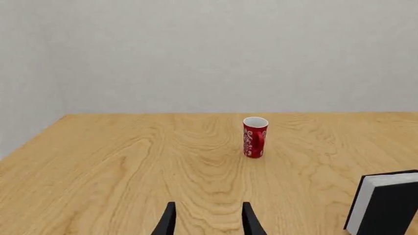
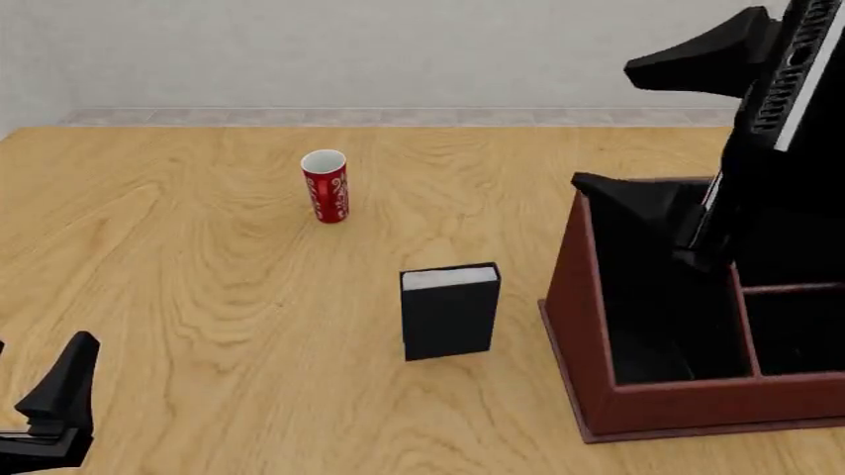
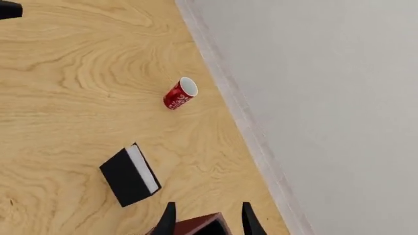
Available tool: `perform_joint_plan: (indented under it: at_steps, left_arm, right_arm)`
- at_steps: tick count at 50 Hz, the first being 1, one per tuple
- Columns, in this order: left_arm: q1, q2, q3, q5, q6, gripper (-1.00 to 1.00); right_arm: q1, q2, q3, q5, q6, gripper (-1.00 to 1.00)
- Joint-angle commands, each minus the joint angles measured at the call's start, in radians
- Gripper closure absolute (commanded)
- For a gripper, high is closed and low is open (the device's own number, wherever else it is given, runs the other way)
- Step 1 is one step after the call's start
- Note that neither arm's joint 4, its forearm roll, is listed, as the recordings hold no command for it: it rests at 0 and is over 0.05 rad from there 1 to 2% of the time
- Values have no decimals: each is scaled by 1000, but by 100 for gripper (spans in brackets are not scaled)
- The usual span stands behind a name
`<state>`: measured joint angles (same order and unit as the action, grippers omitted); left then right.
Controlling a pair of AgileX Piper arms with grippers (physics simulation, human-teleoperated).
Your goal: Pick up the book and place it in the left compartment of the caddy.
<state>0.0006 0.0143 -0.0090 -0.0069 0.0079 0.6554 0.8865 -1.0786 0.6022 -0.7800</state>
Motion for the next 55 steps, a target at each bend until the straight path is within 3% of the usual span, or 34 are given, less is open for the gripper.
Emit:
perform_joint_plan:
  at_steps: [1,5,21,29,55]
  left_arm:
    - [-1,-5,0,5,0,-100]
    - [-1,-6,0,6,2,-100]
    - [0,-4,-1,5,1,-100]
    - [-1,-5,-4,9,1,-100]
    - [-1,-7,-5,11,1,-100]
  right_arm:
    - [64,117,-96,96,8,-100]
    - [82,153,-101,106,-15,-100]
    - [107,302,-218,180,-5,-100]
    - [92,341,-212,185,-47,-100]
    - [80,414,-103,71,-43,-100]
